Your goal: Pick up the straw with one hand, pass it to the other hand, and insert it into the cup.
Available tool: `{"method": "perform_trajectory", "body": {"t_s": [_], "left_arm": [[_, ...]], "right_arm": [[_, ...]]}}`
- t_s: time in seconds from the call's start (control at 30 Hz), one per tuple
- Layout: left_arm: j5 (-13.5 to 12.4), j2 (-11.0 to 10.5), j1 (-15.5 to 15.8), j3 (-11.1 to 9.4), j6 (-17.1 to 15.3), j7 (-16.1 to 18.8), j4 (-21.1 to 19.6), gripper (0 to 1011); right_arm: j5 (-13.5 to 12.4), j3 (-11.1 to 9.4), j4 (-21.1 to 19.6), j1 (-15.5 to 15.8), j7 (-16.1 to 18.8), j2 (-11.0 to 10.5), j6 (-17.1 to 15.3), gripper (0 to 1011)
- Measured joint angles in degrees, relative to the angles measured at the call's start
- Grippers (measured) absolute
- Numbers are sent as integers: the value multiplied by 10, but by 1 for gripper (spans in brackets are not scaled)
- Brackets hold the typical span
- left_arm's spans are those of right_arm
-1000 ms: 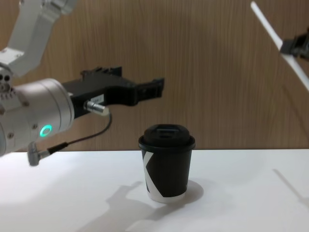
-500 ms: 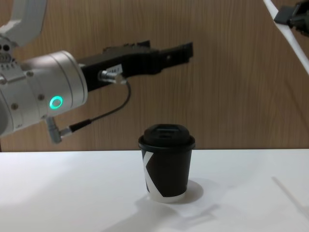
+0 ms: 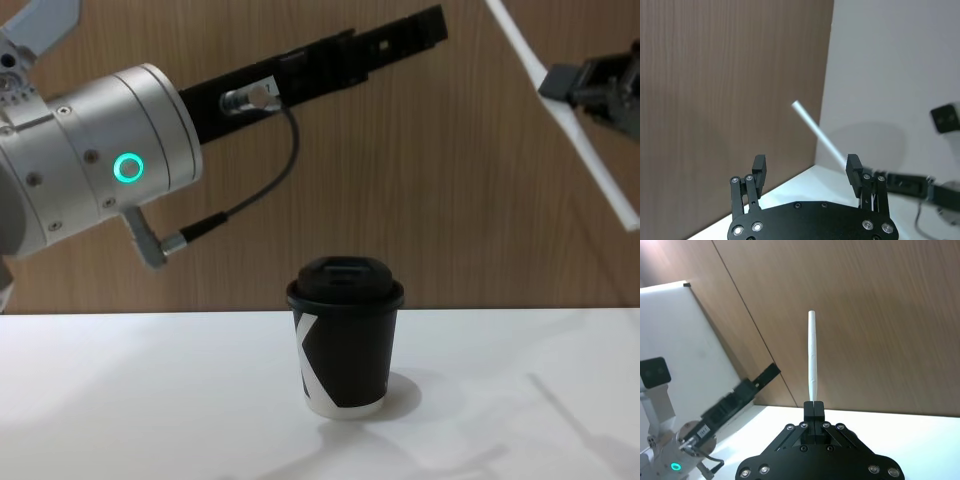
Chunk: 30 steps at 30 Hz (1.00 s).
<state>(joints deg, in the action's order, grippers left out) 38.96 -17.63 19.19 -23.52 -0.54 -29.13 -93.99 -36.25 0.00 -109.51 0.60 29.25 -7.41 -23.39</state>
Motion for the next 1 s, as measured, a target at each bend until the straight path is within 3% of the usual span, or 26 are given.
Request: {"method": "perform_trajectory", "body": {"t_s": [0.63, 1.0], "left_arm": [[141, 39, -9, 27, 8, -83, 47, 1003], [185, 53, -8, 31, 9, -108, 75, 1003]], "right_arm": [[-20, 13, 29, -2, 47, -12, 37, 2], [-39, 11, 31, -1, 71, -19, 50, 2]]}}
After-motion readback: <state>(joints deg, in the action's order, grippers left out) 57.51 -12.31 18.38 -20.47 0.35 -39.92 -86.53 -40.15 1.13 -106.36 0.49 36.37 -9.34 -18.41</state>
